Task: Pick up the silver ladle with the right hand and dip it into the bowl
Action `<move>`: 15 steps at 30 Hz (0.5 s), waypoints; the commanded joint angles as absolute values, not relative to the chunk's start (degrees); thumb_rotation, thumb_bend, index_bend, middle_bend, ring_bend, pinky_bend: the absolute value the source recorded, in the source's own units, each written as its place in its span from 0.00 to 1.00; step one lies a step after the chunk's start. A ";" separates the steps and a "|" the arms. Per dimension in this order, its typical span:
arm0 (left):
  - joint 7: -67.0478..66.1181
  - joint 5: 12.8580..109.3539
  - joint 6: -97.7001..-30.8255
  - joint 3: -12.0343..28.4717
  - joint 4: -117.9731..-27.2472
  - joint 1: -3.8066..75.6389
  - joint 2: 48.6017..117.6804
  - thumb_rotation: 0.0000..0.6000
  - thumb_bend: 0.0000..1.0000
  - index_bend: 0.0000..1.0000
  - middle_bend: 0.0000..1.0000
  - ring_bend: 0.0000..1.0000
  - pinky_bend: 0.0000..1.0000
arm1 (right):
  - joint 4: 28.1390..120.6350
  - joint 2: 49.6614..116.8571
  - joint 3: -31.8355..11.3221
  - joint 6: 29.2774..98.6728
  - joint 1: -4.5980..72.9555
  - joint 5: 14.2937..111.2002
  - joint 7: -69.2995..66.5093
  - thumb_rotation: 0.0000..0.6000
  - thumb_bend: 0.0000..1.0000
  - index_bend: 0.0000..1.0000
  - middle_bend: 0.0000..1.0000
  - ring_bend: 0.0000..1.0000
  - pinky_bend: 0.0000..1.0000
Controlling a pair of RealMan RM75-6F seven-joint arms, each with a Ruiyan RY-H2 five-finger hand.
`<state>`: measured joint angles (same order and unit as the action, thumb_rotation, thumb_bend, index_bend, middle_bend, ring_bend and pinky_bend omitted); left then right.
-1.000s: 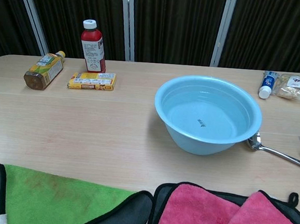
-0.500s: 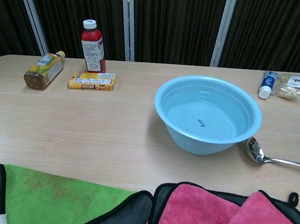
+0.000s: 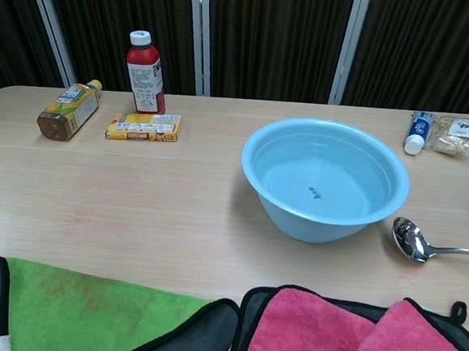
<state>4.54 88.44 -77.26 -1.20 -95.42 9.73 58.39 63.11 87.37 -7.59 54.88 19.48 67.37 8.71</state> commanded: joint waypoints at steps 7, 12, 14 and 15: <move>4.52 89.59 -76.87 -1.87 -95.77 9.94 58.44 1.00 0.48 0.00 0.00 0.00 0.00 | 66.02 82.17 -7.70 52.78 18.81 67.68 1.34 1.00 0.37 0.65 0.01 0.00 0.00; 4.27 89.39 -76.55 -1.92 -95.78 10.05 58.52 1.00 0.48 0.00 0.00 0.00 0.00 | 66.91 79.74 -7.64 52.40 18.42 68.71 -3.14 1.00 0.37 0.65 0.01 0.00 0.00; 4.25 89.37 -76.67 -1.90 -95.81 10.01 58.54 1.00 0.48 0.00 0.00 0.00 0.00 | 67.62 78.52 -7.69 52.43 18.23 69.02 -4.60 1.00 0.37 0.65 0.01 0.00 0.00; 4.23 89.39 -76.71 -1.91 -95.82 9.99 58.54 1.00 0.48 0.00 0.00 0.00 0.00 | 67.86 78.11 -7.72 52.45 18.19 69.10 -5.00 1.00 0.37 0.65 0.01 0.00 0.00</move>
